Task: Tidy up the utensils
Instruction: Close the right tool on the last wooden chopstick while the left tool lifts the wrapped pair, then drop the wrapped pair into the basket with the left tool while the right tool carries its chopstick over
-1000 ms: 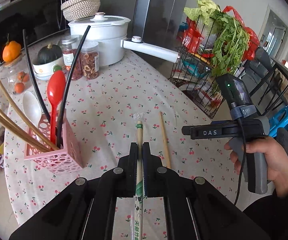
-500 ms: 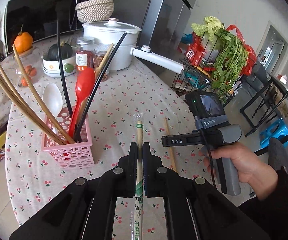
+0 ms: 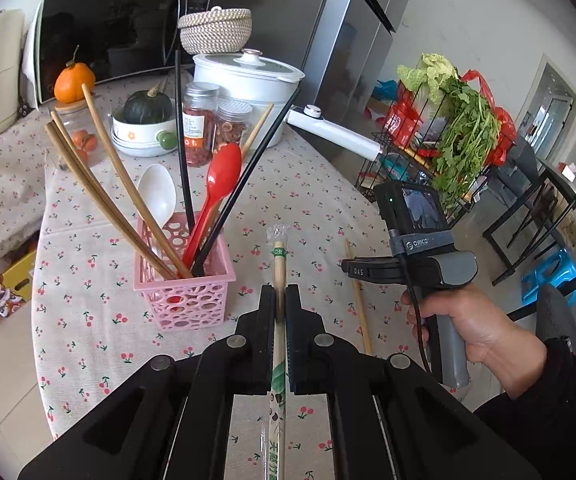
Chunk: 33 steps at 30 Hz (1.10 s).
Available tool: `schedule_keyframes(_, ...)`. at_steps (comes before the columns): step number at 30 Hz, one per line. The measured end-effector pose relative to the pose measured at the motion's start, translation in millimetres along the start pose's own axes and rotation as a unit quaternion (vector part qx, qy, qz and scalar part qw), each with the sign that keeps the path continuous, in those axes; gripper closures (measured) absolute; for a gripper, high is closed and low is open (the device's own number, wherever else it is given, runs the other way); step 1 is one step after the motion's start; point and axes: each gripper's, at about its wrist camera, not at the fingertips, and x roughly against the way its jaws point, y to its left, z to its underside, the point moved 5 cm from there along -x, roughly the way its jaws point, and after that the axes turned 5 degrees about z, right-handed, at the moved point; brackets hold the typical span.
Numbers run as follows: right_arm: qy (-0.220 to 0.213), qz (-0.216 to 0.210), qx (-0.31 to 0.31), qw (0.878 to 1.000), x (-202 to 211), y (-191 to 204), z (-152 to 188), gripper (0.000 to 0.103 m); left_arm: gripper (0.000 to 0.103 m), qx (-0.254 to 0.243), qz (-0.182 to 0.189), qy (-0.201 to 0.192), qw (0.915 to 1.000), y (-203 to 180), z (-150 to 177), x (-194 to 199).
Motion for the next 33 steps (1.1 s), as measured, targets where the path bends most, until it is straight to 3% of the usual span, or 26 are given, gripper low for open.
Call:
schedule_keyframes(3,-0.006,-0.003,0.001,1.000,2.8,6.5,3.5,0.096,0.099,0.005,-0.005,-0.007,1.0000,5.5,0.0,5.4)
schedule_keyframes(9,-0.018,-0.081,-0.054,0.995,19.4,4.4,7.0,0.097,0.099,0.015,-0.011,-0.048,0.9987,16.5,-8.1,27.9)
schedule_keyframes(15,-0.092,-0.135,-0.064,0.985,72.1,-0.9,6.2,0.097,0.099,0.017,-0.020,-0.122,0.9921,26.8,-22.4,53.1)
schedule_keyframes(19,-0.150,-0.163,-0.057,0.973,113.0,-4.8,9.4,0.097,0.099,0.022,-0.034,-0.190,0.9809,35.6,-33.7,65.9)
schedule_keyframes(26,-0.235,-0.182,-0.059,0.953,169.3,-18.6,14.5,0.097,0.099,0.029,-0.053,-0.276,0.9592,37.9,-65.3,63.5)
schedule_keyframes(33,-0.278,-0.199,-0.059,0.938,190.5,-23.1,2.3,0.097,0.099,0.043,-0.078,-0.329,0.9401,42.3,-96.2,35.5)
